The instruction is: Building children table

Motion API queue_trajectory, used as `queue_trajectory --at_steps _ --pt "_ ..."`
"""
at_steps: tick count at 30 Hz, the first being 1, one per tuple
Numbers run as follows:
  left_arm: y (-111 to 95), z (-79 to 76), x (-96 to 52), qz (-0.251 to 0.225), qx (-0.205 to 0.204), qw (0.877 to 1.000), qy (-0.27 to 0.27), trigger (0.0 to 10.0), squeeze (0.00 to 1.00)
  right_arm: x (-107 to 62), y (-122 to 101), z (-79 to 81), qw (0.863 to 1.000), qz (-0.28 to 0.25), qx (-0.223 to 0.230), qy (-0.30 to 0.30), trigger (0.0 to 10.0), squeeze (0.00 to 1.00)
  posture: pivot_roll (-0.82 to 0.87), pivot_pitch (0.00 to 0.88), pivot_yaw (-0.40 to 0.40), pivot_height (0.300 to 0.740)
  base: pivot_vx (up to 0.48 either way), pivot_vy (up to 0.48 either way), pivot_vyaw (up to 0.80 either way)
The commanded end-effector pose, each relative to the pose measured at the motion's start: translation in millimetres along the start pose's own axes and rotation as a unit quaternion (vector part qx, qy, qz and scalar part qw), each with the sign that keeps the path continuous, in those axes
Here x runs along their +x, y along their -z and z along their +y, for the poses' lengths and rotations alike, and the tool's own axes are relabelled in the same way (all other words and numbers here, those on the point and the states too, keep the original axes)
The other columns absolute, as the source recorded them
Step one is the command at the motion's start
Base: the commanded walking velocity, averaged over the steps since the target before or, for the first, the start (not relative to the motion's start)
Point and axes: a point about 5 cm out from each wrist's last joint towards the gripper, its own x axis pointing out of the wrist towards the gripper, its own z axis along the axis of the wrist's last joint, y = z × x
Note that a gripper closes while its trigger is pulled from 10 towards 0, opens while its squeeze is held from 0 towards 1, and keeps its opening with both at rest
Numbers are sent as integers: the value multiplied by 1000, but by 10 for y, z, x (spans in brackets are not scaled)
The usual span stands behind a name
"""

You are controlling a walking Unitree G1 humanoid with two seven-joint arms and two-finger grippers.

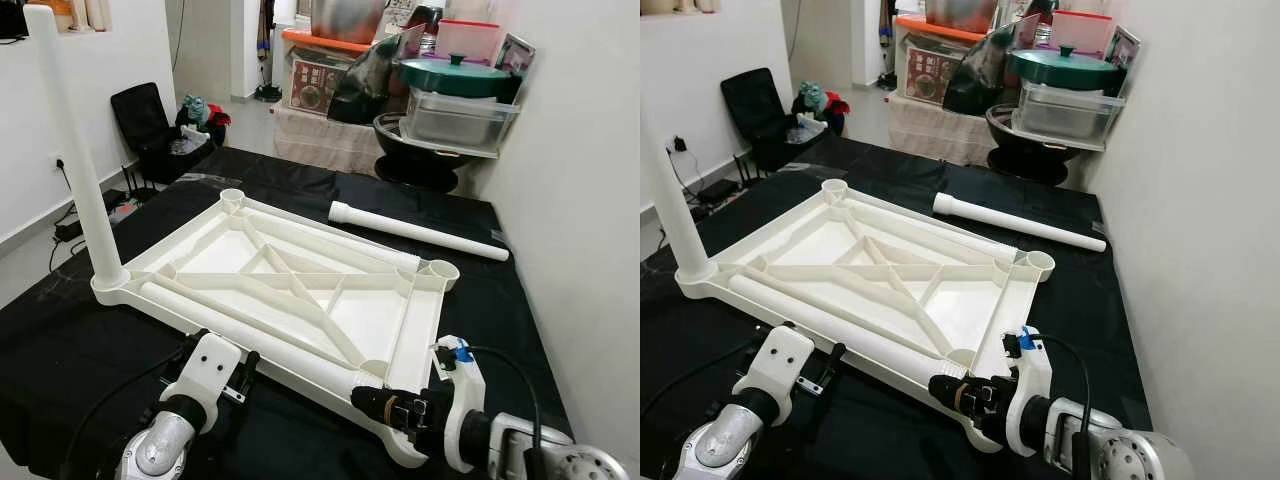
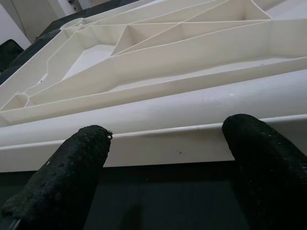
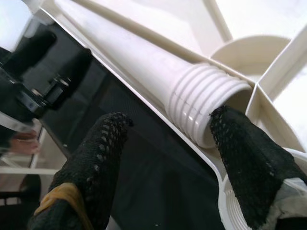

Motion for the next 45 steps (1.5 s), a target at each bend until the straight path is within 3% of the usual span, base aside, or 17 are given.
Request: queue_trajectory --at_steps 1,8,13,25,26,28,29,30,31,33,45 --pt "32 -17 10 8 6 1000 1 10000 0 11 30 -56 1000 9 4 19 10000 0 56 0 -144 740 0 0 0" --pt "24 -23 12 7 6 1000 0 10000 0 28 44 -97 999 17 4 35 10000 0 58 0 -147 740 0 0 0" --pt "5 -48 3 3 3 1000 1 10000 0 79 -28 -104 999 -12 19 38 10000 0 58 0 -150 740 0 0 0" --pt "1 -59 -2 3 1 1000 0 10000 0 191 -49 -31 999 -22 44 3 10000 0 65 0 -159 740 0 0 0" --pt "0 -59 -2 3 2 1000 0 10000 0 193 -43 -25 999 -20 46 -1 8431 0 65 0 -159 740 0 0 0" --pt "0 -59 -2 3 2 1000 0 10000 0 193 -43 -25 999 -20 46 -1 8431 0 65 0 -159 740 0 0 0" --pt "0 -58 -1 3 2 1000 0 10000 0 195 -41 -19 999 -19 47 -4 5098 0 66 0 -159 740 0 0 0" --pt "-1 -57 0 3 2 1000 0 10000 0 199 -34 -12 999 -17 49 -7 4118 0 66 0 -159 740 0 0 0" --pt "-1 -57 0 3 2 1000 0 10000 0 199 -34 -12 999 -17 49 -7 4118 0 66 0 -159 740 0 0 0" --pt "-4 -54 4 3 3 1000 0 10000 0 211 -41 15 998 -21 54 -16 0 0 66 0 -159 740 0 0 0" --pt "-13 -51 13 2 4 1000 0 10000 0 228 -261 80 991 -98 79 -54 0 0 67 0 -157 740 0 0 0"
